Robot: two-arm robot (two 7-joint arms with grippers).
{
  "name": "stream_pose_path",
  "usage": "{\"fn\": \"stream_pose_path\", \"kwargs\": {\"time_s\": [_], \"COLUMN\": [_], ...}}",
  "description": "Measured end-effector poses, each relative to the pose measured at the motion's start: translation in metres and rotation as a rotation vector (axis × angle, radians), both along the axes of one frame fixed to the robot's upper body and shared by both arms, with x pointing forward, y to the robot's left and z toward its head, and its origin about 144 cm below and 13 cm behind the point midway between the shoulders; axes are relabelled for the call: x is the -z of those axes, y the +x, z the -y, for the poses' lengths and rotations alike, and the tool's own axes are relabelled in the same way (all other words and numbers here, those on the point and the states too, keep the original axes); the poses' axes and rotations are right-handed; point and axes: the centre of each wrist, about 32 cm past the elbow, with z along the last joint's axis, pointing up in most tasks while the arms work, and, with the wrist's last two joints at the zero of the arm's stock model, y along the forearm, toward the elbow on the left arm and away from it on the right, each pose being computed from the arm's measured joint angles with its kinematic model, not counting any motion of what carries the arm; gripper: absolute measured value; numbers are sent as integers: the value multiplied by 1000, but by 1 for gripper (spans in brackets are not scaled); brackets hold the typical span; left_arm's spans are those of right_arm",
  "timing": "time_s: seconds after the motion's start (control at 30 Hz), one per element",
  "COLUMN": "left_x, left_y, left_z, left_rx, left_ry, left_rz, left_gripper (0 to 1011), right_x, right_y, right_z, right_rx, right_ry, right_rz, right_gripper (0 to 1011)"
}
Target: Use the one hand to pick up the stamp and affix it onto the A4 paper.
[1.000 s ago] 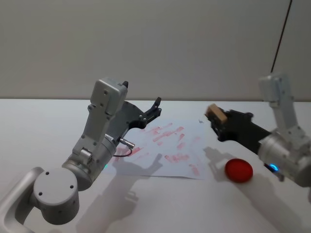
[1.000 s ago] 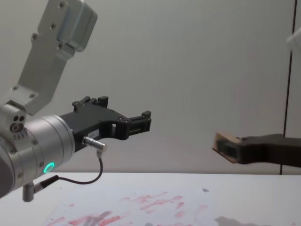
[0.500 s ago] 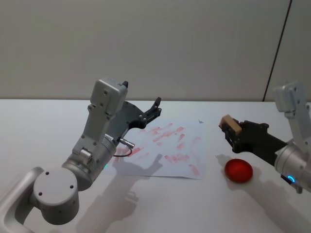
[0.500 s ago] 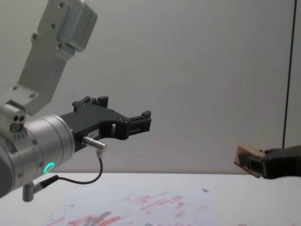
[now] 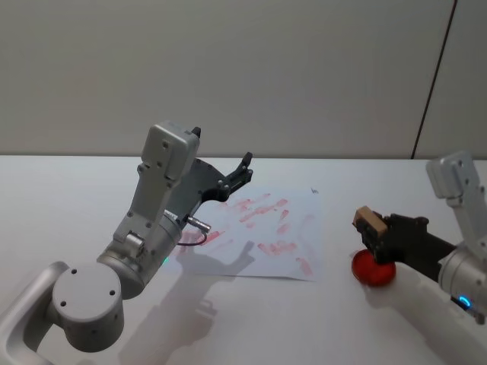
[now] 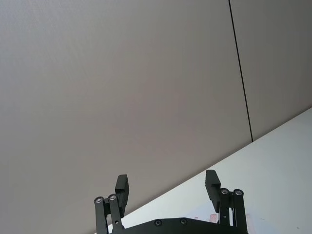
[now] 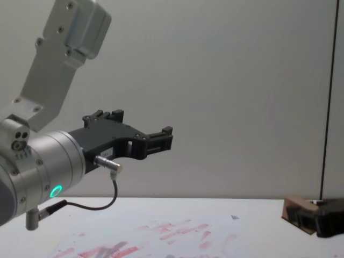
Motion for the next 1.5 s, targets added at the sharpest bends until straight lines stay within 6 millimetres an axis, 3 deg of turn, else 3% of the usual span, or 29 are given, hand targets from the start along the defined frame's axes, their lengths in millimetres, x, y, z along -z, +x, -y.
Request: {"fn": "stream_pose_path", "kwargs": {"time_s": [0.8, 0.9, 1.0, 1.13, 1.3, 1.5], "left_x": [0, 0, 0, 0, 0, 0], "left_y": [0, 0, 0, 0, 0, 0], "left_z": [0, 0, 0, 0, 0, 0], "left_rx": [0, 0, 0, 0, 0, 0], "left_ry": [0, 0, 0, 0, 0, 0], "left_rz": [0, 0, 0, 0, 0, 0], "left_gripper": [1003, 1003, 1002, 1002, 1002, 1003], "right_x": [14, 15, 16, 16, 16, 17], "right_y": [-1, -1, -1, -1, -1, -1], "right_z": [5, 6, 6, 7, 7, 8], "right_rx": [29, 31, 33, 35, 36, 38], "right_ry": [-46, -50, -53, -55, -57, -60], "right_rz": [-46, -48, -50, -51, -52, -53], "right_gripper": [228, 276, 423, 508, 708, 877]}}
